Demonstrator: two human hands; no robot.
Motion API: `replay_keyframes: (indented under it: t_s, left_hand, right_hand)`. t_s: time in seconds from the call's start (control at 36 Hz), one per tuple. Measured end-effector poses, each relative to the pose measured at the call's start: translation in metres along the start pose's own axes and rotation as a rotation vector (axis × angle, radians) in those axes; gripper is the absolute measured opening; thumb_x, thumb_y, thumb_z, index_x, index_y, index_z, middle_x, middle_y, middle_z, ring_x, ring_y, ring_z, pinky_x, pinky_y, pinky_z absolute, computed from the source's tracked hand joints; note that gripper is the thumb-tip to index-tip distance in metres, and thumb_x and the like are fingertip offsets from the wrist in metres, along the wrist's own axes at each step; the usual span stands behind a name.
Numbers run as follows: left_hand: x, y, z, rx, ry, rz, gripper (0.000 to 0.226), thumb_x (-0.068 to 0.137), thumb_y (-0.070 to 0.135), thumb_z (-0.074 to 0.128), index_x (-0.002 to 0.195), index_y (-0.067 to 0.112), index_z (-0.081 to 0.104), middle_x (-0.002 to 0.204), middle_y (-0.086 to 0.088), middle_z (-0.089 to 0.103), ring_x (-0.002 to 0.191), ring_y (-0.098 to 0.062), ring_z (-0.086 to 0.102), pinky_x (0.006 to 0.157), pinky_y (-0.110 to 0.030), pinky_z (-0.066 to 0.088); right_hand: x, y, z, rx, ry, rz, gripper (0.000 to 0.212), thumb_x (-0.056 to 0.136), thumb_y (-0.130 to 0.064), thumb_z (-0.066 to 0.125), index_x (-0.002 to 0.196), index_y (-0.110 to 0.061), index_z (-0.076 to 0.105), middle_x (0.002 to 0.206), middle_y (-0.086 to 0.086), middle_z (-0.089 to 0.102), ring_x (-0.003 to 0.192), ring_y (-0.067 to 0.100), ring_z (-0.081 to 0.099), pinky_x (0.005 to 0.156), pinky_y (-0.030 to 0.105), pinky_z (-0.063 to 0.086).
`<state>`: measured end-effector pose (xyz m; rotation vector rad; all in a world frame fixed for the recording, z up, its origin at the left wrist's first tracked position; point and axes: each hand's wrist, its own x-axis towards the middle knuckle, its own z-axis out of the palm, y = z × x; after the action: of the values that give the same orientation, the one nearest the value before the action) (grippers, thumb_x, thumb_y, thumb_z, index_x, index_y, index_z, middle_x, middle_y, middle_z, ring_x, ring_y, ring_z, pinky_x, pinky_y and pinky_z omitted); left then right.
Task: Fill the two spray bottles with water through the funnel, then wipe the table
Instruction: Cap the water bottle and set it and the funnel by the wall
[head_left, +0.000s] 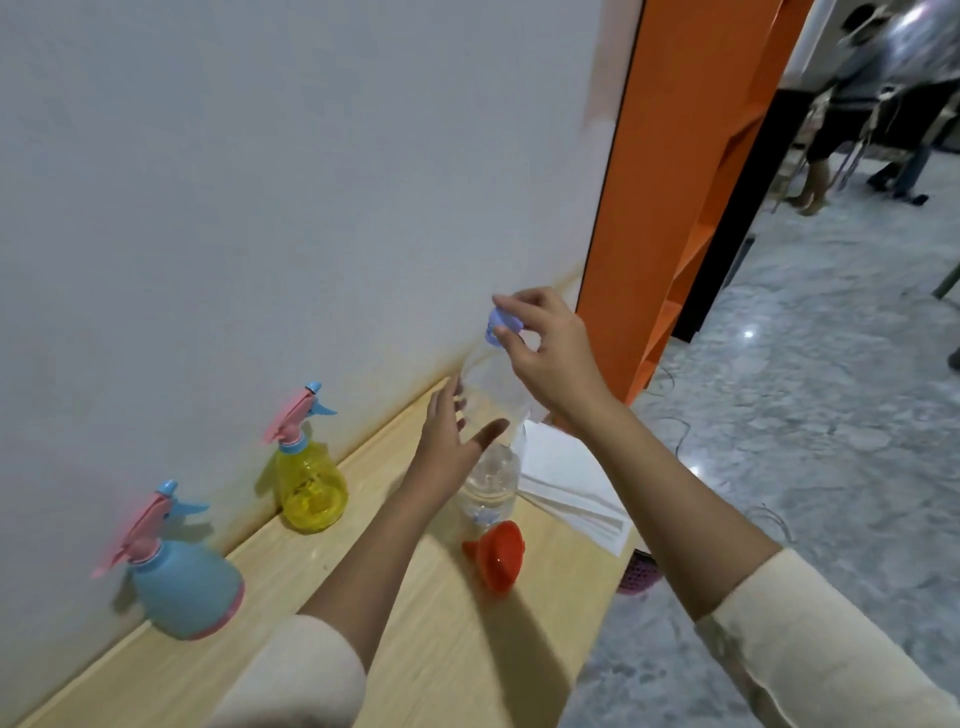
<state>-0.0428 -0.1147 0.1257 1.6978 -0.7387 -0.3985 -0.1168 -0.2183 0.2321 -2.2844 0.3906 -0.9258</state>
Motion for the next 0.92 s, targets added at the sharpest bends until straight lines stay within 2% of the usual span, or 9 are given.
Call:
replay_keyframes:
  t_s: [0.06,0.14,0.31,0.39,0.61,0.69,0.78,0.86,0.92]
  left_hand:
    - [0.001,0.002,0.000,0.002,-0.001,-0.016,0.080,0.081,0.026,0.072,0.144,0.014,0.025,0.145,-0.004,0.034,0.130,-0.017,0.040,0.107,-0.031,0.039]
    - [0.002,0.004,0.001,0.001,0.003,-0.017,0.079,0.080,0.026,0.072,0.144,0.014,0.026,0.144,-0.004,0.034,0.131,-0.017,0.040,0.108,-0.033,0.038]
    - [0.001,0.000,0.000,0.002,0.019,-0.030,0.078,0.081,0.024,0.072,0.144,0.015,0.027,0.143,-0.002,0.035,0.131,-0.016,0.040,0.107,-0.033,0.040]
    - [0.000,-0.001,-0.002,0.006,0.021,-0.027,0.077,0.082,0.024,0.072,0.144,0.015,0.027,0.142,0.000,0.036,0.130,-0.015,0.041,0.107,-0.034,0.040]
    - [-0.001,0.000,-0.001,-0.023,0.031,-0.036,0.073,0.082,0.018,0.072,0.142,0.015,0.030,0.138,0.002,0.039,0.126,-0.013,0.043,0.102,-0.026,0.040]
    - [0.000,0.000,-0.001,-0.020,0.029,-0.045,0.073,0.082,0.019,0.072,0.142,0.013,0.031,0.141,-0.001,0.038,0.128,-0.015,0.043,0.102,-0.027,0.040]
    - [0.001,0.001,-0.004,-0.033,0.010,-0.057,0.074,0.081,0.019,0.072,0.142,0.014,0.031,0.142,-0.001,0.038,0.129,-0.015,0.043,0.103,-0.029,0.040]
    - [0.001,0.001,-0.007,-0.052,-0.017,-0.073,0.079,0.080,0.020,0.073,0.145,0.015,0.028,0.144,0.000,0.037,0.131,-0.014,0.041,0.107,-0.034,0.040]
    - [0.001,0.002,-0.007,-0.067,-0.025,-0.079,0.078,0.081,0.019,0.072,0.145,0.015,0.027,0.145,0.000,0.037,0.132,-0.013,0.040,0.108,-0.034,0.039]
  right_hand:
    - [0.006,0.002,-0.003,-0.058,-0.069,-0.018,0.034,0.090,-0.009,0.058,0.124,-0.007,0.061,0.116,0.009,0.055,0.108,0.017,0.051,0.084,0.008,0.029]
    - [0.011,0.006,-0.007,-0.062,-0.110,-0.005,0.033,0.090,-0.008,0.058,0.124,-0.009,0.061,0.120,0.008,0.055,0.110,0.017,0.051,0.083,0.008,0.029]
    - [0.019,0.010,-0.009,-0.010,-0.222,0.025,0.031,0.093,-0.012,0.055,0.123,-0.014,0.062,0.121,0.003,0.057,0.109,0.019,0.055,0.097,0.030,0.045]
    - [0.023,0.009,-0.010,-0.049,-0.290,-0.020,0.030,0.092,-0.011,0.056,0.121,-0.012,0.063,0.120,0.003,0.057,0.106,0.018,0.056,0.096,0.029,0.045]
    - [0.026,0.012,-0.012,0.006,-0.226,-0.011,0.030,0.084,-0.016,0.067,0.114,-0.014,0.068,0.107,0.004,0.059,0.090,0.014,0.055,0.082,0.021,0.044]
    - [0.026,0.012,-0.012,0.042,-0.252,-0.005,0.031,0.084,-0.014,0.066,0.115,-0.013,0.067,0.115,0.004,0.063,0.099,0.016,0.059,0.091,0.026,0.048]
    - [0.027,0.015,-0.017,0.131,-0.321,0.023,0.030,0.087,-0.007,0.062,0.117,-0.013,0.066,0.125,0.001,0.062,0.109,0.010,0.056,0.094,0.014,0.043]
    - [0.029,0.020,-0.023,0.224,-0.406,0.053,0.031,0.089,-0.004,0.060,0.117,-0.014,0.066,0.122,-0.008,0.058,0.108,0.001,0.053,0.084,-0.001,0.040]
    - [0.028,0.022,-0.023,0.268,-0.429,0.054,0.031,0.089,-0.002,0.059,0.117,-0.012,0.066,0.117,-0.014,0.057,0.109,-0.001,0.053,0.089,0.002,0.041]
